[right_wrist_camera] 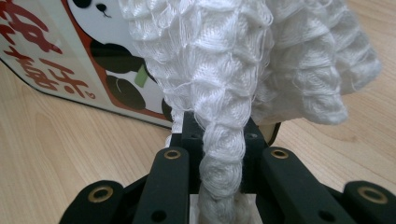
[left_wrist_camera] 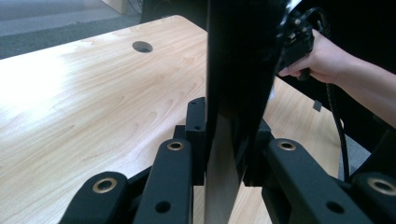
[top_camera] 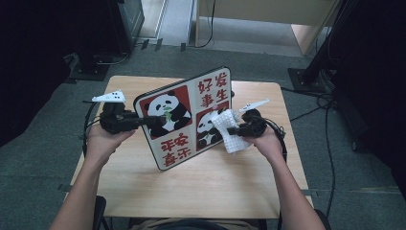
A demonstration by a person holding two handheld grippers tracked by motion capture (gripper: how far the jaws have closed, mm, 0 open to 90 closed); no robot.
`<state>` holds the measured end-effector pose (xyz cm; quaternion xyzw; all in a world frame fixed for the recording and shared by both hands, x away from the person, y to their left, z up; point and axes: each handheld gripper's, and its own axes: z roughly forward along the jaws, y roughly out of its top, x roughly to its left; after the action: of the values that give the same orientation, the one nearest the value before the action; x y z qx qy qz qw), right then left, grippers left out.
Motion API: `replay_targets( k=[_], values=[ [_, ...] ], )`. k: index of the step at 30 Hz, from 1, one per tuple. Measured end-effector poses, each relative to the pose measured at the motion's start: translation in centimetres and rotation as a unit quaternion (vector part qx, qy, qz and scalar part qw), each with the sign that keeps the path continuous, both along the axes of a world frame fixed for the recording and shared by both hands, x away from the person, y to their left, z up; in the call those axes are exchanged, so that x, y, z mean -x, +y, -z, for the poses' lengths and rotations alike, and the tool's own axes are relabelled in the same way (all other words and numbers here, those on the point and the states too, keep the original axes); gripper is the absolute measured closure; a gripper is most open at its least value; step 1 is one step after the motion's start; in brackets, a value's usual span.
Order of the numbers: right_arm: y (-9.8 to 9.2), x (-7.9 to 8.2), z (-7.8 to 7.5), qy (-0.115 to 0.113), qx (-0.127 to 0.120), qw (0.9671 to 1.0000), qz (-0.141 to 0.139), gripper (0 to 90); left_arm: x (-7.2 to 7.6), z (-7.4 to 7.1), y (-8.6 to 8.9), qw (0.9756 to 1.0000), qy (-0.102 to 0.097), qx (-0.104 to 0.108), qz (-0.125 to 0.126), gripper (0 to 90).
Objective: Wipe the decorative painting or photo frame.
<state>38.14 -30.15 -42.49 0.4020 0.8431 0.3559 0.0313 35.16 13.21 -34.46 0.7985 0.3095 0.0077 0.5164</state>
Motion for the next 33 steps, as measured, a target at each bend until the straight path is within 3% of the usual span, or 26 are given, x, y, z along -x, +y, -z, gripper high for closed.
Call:
replay_targets(
  k=[8, 14, 22, 23, 28, 33],
  values=[
    [-0.1, 0.1, -0.8, -0.007, -0.002, 1.0, -0.002, 78.9, 0.0, 0.1, 0.1, 0.9999, 0.005, -0.014, -0.005, 69.1],
    [0.0, 0.1, -1.1, -0.007, 0.0, 1.0, -0.004, 78.9, 0.0, 0.1, 0.4, 1.0, 0.007, 0.002, 0.001, 57.2],
    [-0.2, 0.2, -2.6, -0.02, 0.002, 0.9998, -0.004, 78.9, 0.0, 0.2, 0.2, 0.9999, 0.002, -0.012, 0.005, 48.9],
    [-0.2, 0.2, -2.8, -0.021, 0.003, 0.9998, -0.003, 78.9, 0.2, 0.2, 0.1, 0.9998, -0.004, -0.021, 0.001, 48.5],
    [-0.3, 0.3, -3.7, -0.027, 0.005, 0.9996, -0.005, 78.9, 0.2, 0.1, 0.4, 0.9999, 0.0, -0.012, -0.001, 49.2],
    [-0.3, 0.3, -5.2, -0.034, 0.005, 0.9994, -0.01, 78.8, 0.0, 0.1, 0.6, 0.9999, 0.016, 0.0, 0.005, 47.7]
  ],
)
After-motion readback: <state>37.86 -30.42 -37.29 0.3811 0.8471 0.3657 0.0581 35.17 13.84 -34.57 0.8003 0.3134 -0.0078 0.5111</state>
